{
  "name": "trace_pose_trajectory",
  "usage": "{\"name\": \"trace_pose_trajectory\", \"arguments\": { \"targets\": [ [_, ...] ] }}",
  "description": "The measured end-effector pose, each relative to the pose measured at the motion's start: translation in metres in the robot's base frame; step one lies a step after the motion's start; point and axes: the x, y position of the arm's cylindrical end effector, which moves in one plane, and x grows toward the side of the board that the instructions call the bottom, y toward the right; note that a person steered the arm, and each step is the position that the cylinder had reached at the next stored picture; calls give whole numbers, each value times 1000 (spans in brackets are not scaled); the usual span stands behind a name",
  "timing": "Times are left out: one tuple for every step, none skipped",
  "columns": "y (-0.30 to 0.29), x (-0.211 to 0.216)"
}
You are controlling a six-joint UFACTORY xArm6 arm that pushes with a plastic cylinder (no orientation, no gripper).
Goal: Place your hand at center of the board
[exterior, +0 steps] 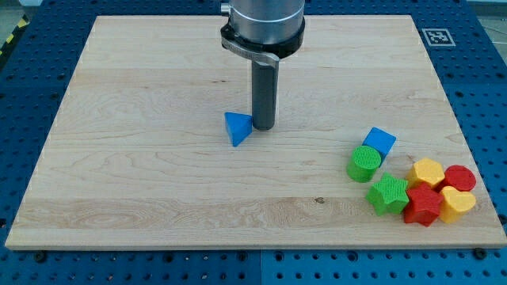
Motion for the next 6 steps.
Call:
{"name": "trace_pose_trajectory", "arguments": {
  "targets": [
    [0,-16],
    [14,-19],
    [19,-27],
    [21,-34],
    [21,-35],
    [21,-39]
  ]
}}
